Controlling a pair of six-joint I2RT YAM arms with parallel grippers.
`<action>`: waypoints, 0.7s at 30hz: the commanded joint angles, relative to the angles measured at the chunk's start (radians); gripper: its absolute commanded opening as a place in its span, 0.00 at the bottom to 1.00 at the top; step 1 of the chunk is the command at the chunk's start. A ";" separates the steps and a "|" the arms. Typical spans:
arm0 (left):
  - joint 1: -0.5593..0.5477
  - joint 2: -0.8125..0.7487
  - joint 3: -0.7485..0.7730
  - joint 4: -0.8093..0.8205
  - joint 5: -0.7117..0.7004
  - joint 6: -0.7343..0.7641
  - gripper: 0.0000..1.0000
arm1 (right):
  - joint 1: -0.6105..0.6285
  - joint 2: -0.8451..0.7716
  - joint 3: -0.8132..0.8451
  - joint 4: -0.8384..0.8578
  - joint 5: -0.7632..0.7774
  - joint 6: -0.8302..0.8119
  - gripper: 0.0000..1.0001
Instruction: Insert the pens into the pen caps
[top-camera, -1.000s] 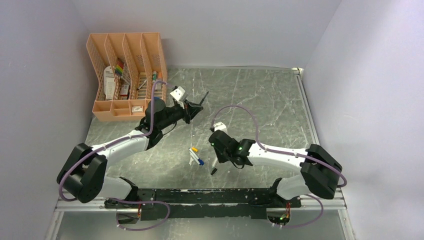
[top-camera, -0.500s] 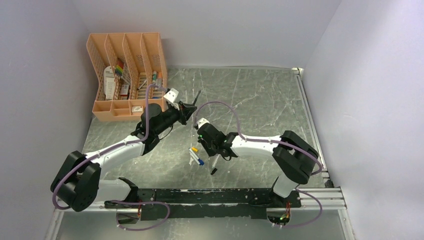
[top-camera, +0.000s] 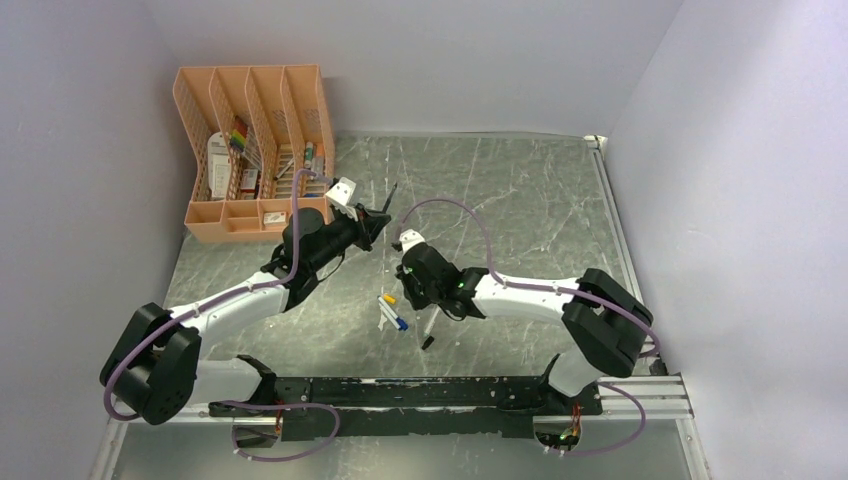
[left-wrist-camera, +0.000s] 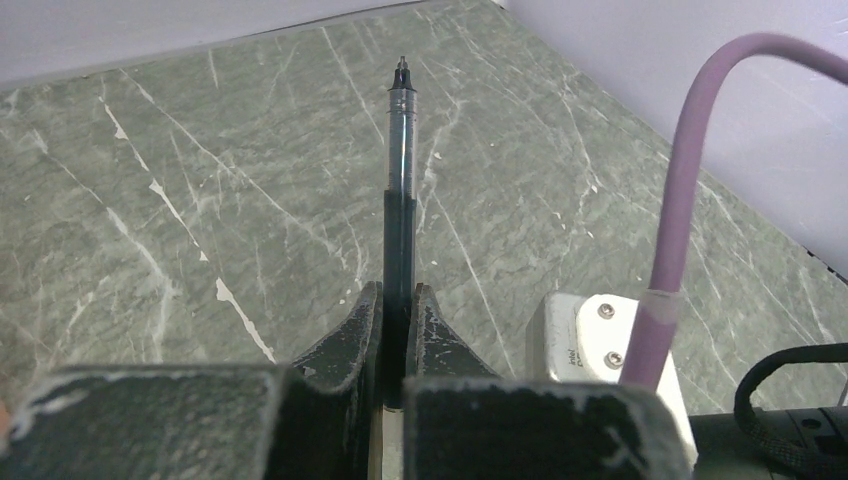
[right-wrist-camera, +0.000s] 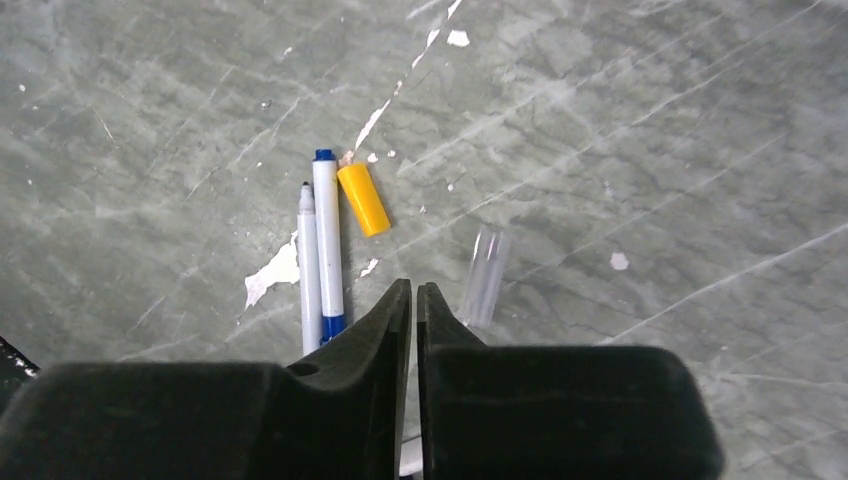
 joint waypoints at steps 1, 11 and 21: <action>-0.001 -0.007 0.005 0.007 -0.002 -0.010 0.07 | 0.002 0.017 -0.048 0.050 -0.042 0.059 0.03; -0.001 0.016 0.011 0.008 0.005 -0.020 0.07 | -0.007 0.061 -0.051 0.009 -0.023 0.091 0.00; -0.001 -0.003 0.009 -0.015 0.004 0.001 0.07 | -0.108 0.077 -0.026 -0.068 0.010 0.088 0.00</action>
